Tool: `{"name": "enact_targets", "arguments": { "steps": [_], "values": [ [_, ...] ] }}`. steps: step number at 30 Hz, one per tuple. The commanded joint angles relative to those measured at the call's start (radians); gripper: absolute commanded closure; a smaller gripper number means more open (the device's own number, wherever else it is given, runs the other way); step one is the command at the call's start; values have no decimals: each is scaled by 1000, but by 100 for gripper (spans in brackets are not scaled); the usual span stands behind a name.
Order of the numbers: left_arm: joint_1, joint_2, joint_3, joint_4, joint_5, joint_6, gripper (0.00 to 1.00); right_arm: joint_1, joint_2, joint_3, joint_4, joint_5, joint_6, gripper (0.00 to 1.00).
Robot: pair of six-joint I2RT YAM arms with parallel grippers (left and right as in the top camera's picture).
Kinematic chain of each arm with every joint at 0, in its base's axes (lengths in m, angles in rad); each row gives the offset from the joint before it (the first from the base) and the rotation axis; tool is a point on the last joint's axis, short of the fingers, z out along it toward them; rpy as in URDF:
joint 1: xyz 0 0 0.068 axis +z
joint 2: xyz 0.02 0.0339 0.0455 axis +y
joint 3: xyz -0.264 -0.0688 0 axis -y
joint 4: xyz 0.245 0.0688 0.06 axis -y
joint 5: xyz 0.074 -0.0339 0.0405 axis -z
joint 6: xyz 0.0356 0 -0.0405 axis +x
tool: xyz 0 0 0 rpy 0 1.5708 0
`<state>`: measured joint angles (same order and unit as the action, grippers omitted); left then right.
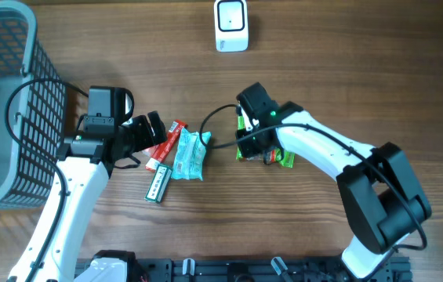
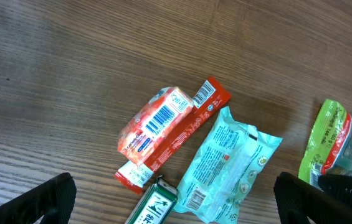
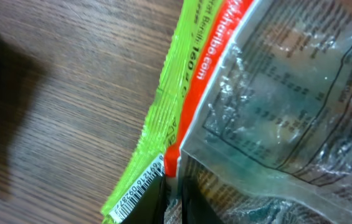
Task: Scan the item barcode
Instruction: 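Move the right gripper to the green Haribo bag and grasp it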
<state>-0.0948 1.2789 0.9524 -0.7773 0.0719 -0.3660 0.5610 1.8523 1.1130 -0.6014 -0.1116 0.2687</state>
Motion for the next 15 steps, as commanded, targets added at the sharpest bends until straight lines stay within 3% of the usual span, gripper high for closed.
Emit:
{"name": "enact_targets", "arguments": {
  "steps": [1,2,5,6,7,9,10,12,15],
  "values": [
    [2,0,11,4,-13,-13,0,2,6,-92,-5,-45,20,88],
    [2,0,11,4,-13,-13,0,-2,0,-78,-22,-98,-5,84],
    [2,0,11,3,-14,-13,0,-22,-43,42,-37,-340,-86,46],
    [2,0,11,4,-13,-13,0,-22,-53,80,-53,-354,-86,43],
    [2,0,11,3,-14,-13,0,-19,-63,112,-80,-354,-86,43],
    [2,0,11,4,-13,-13,0,-18,-67,116,-108,-349,-86,53],
    [2,0,11,4,-13,-13,0,-18,-64,105,-129,-307,-85,64],
    [2,0,11,4,-13,-13,0,-18,-63,69,-116,-206,-82,76],
    [2,0,11,6,-13,-13,0,-18,-58,-10,-7,-147,-52,78]
  ]
}}
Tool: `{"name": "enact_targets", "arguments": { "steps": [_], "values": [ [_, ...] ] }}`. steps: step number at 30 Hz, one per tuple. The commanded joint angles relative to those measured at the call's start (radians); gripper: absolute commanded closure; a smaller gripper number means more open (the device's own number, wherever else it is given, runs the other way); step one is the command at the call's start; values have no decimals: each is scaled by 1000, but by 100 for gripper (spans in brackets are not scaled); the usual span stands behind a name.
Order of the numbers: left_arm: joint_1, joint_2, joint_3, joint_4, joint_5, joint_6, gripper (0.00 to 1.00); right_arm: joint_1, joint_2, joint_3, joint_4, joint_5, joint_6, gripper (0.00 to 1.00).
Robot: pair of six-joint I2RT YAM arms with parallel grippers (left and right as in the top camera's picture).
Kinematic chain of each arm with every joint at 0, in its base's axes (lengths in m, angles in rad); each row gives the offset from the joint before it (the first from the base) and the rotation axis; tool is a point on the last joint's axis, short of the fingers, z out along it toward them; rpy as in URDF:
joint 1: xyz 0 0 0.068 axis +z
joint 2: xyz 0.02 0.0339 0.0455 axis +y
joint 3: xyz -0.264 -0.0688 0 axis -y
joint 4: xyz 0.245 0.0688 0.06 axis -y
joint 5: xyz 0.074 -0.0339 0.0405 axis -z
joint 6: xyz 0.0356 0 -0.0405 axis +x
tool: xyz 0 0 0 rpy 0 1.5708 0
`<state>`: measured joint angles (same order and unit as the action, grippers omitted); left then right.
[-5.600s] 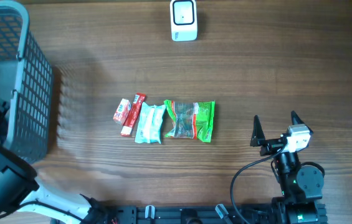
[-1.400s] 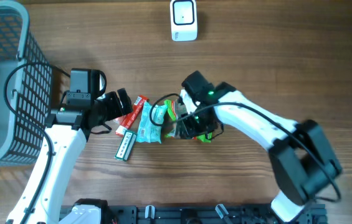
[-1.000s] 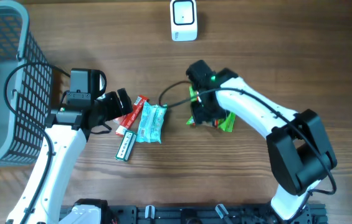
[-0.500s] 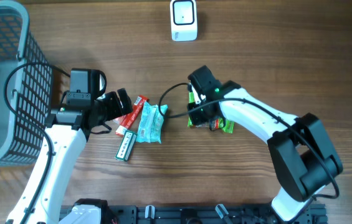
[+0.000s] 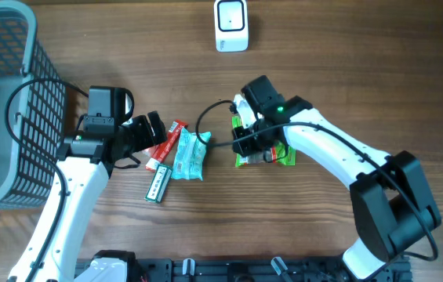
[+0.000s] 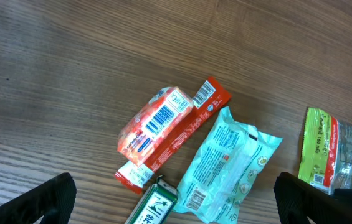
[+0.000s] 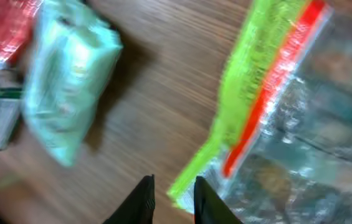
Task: Scan the item barcode
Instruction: 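Move the right gripper to the green Haribo bag and grasp it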
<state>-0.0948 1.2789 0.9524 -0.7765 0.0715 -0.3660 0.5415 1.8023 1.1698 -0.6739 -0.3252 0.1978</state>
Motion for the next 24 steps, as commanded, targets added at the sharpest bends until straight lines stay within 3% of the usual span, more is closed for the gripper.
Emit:
{"name": "enact_targets", "arguments": {
  "steps": [1,5,7,9,12,14,18,19,24],
  "values": [
    [2,0,11,5,-13,-13,0,2,-5,-100,114,67,19,78],
    [2,0,11,5,-13,-13,0,2,-5,-234,248,123,64,75],
    [2,0,11,5,-13,-13,0,1,-5,-243,254,113,44,56],
    [2,0,11,5,-13,-13,0,0,-12,-184,214,-120,-117,37],
    [2,0,11,5,-13,-13,0,0,-26,-57,93,-193,-119,33],
    [2,0,11,5,-13,-13,0,0,-28,11,-23,-112,-119,42],
    [2,0,11,5,-13,-13,0,0,-26,13,-135,100,-35,91],
    [2,0,11,5,-13,-13,0,0,-26,13,-171,130,-10,96],
    [2,0,11,5,-13,-13,0,0,-26,-5,-203,135,15,96]
  ]
}}
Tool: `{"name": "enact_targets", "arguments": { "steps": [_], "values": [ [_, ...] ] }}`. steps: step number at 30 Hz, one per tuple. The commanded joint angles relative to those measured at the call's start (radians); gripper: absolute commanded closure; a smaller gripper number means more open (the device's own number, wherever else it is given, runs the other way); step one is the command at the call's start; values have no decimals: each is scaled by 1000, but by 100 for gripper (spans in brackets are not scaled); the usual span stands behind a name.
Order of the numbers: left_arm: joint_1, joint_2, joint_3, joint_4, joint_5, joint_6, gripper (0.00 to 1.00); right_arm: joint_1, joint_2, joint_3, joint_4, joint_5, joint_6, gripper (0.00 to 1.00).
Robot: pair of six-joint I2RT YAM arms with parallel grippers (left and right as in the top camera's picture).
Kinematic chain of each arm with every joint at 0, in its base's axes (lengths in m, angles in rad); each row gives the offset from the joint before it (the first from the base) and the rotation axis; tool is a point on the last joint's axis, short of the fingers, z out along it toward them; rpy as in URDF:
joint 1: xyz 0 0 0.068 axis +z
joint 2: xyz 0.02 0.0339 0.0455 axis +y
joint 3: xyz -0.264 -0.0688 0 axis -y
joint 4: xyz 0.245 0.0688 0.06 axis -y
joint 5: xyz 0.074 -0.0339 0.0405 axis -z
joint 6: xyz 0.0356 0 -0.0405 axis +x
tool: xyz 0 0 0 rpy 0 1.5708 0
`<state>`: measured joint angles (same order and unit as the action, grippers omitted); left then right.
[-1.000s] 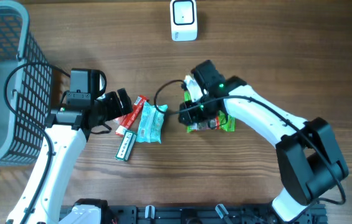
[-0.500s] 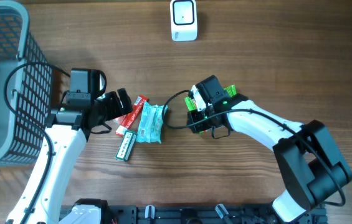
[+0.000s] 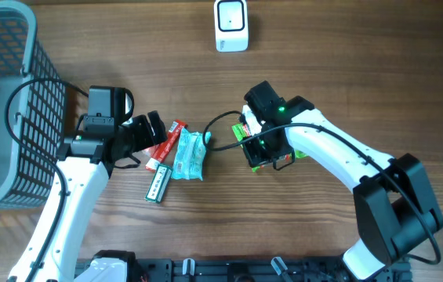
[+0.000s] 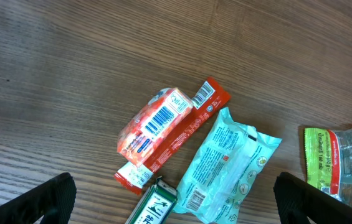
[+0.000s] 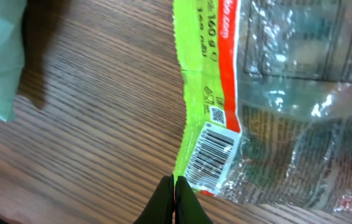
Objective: Scan the item barcode
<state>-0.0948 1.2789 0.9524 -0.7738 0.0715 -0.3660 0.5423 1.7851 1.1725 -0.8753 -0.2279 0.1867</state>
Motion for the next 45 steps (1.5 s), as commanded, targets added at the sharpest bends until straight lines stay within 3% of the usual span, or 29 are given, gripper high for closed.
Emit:
{"name": "enact_targets", "arguments": {
  "steps": [1,11,13,15,19,21,26,32,36,40,42,43,44,45],
  "values": [
    [2,0,11,3,-13,-13,0,0,-8,-21,2,50,28,96],
    [2,0,11,3,-13,-13,0,0,-8,-305,283,70,131,95],
    [2,0,11,3,-13,-13,0,-1,-19,-284,277,8,103,95],
    [2,0,11,3,-13,-13,0,-3,-53,-209,245,-95,6,87],
    [2,0,11,3,-13,-13,0,-12,-111,-84,144,-75,-30,86],
    [2,0,11,2,-13,-13,0,-45,-124,-80,116,-75,-28,74],
    [2,0,11,3,-13,-13,0,-101,-119,-132,50,26,52,88],
    [-4,0,11,0,322,-13,0,-74,-119,-325,264,-73,79,89],
    [-15,0,11,34,365,-12,0,-69,-125,-321,307,-359,-27,82],
    [-86,11,11,63,391,-171,45,-140,-180,-140,135,-390,-130,69],
    [-177,32,11,93,370,-200,60,-226,-193,-56,23,-387,-178,62],
    [-216,46,11,105,331,-249,76,-264,-192,-36,-7,-381,-196,58],
    [-271,71,11,134,285,-306,96,-330,-192,-29,-22,-358,-208,46],
    [-308,94,11,170,283,-328,96,-376,-191,-29,-24,-339,-211,35]
  ]
}}
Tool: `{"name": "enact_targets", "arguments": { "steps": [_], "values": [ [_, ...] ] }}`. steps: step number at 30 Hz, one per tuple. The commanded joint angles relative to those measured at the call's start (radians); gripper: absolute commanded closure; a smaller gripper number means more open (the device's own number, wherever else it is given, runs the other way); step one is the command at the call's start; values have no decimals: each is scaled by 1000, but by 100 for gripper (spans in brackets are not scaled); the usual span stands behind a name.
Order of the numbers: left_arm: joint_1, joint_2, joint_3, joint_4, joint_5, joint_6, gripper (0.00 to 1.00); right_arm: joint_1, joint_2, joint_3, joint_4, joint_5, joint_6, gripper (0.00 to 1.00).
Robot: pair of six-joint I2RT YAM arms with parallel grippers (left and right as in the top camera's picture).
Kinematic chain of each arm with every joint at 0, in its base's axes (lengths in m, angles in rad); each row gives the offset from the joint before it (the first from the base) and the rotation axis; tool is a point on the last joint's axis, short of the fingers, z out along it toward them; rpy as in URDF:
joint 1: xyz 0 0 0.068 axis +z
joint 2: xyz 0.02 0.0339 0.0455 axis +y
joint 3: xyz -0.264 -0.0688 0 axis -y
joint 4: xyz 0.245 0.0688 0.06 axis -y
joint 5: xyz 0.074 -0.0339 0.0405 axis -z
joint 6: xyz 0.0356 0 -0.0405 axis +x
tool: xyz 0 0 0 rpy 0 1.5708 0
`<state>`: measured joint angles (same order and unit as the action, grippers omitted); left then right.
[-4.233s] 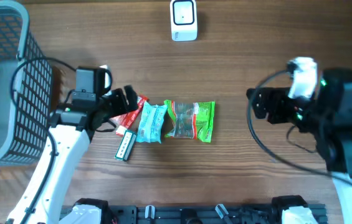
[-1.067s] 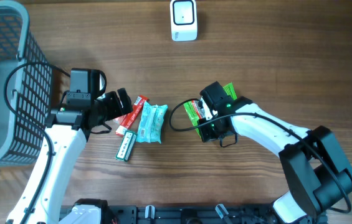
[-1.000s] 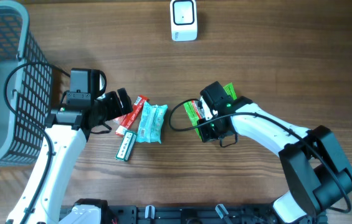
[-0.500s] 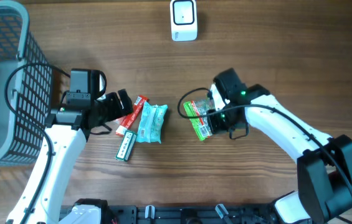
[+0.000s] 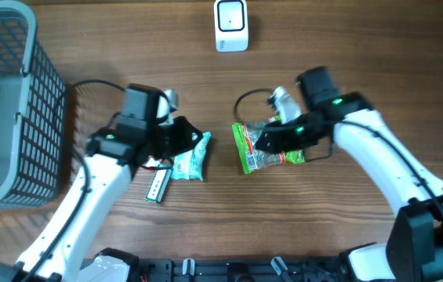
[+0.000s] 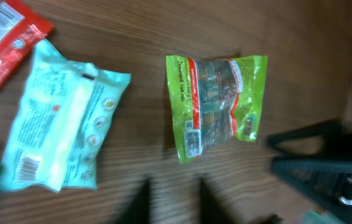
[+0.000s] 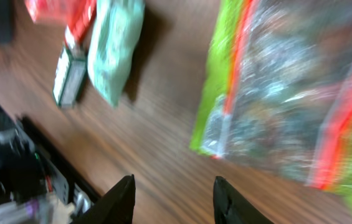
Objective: Scan the item barcode
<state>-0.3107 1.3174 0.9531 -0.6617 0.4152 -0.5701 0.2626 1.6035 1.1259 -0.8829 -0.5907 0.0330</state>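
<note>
The green candy bag (image 5: pixel 272 153) lies flat on the table, its barcode end toward the near edge (image 6: pixel 216 102) (image 7: pixel 288 93). My right gripper (image 5: pixel 262 143) (image 7: pixel 176 199) hovers over the bag's left part, open, holding nothing. My left gripper (image 5: pixel 194 135) (image 6: pixel 172 199) is over the mint-green pack (image 5: pixel 191 155), just left of the bag; its blurred fingers stand apart with nothing between them. The white barcode scanner (image 5: pixel 231 25) sits at the far edge of the table.
Left of the bag lie the mint-green pack (image 6: pixel 60 124), a red stick pack (image 6: pixel 7 34) and a small green box (image 5: pixel 157 186). A grey wire basket (image 5: pixel 5 102) stands at the far left. The right arm's cable loops beside the bag.
My right gripper, then shut at the bag's barcode corner, is now open and higher above it. The left arm has moved right toward the bag, its fingers closer together than before.
My right gripper was shut on the bag's green edge, then slightly open, then shut at its barcode corner, and the bag shifted and turned a little each time. The left arm stayed wide open over the red packs. Now the bag lies released and the left gripper is beside it.
</note>
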Motion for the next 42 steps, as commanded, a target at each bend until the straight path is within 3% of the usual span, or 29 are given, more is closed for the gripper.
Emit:
{"name": "enact_targets", "arguments": {
  "steps": [1,6,9,20,28,32,36,39,42],
  "values": [
    [-142,93,10,122,-61,-158,96,-157,-2,11,-17,45,-56,30],
    [-309,263,10,398,-62,-202,96,-257,38,-45,0,121,-55,27],
    [-352,353,10,480,-120,-240,96,-257,70,-73,57,120,-48,27],
    [-360,473,10,438,-167,-295,96,-257,204,-107,146,-78,-112,27],
    [-360,523,10,452,-187,-302,96,-254,281,-107,177,-80,-108,28],
    [-360,525,10,451,-208,-303,96,-241,316,-107,193,-98,-107,34],
    [-360,529,10,445,-208,-303,96,-231,330,-178,309,-187,-55,37],
    [-360,529,10,445,-208,-303,96,-231,330,-249,403,-322,-55,36],
    [-360,529,10,444,-208,-303,96,-231,330,-310,469,-325,-25,33]
  ]
}}
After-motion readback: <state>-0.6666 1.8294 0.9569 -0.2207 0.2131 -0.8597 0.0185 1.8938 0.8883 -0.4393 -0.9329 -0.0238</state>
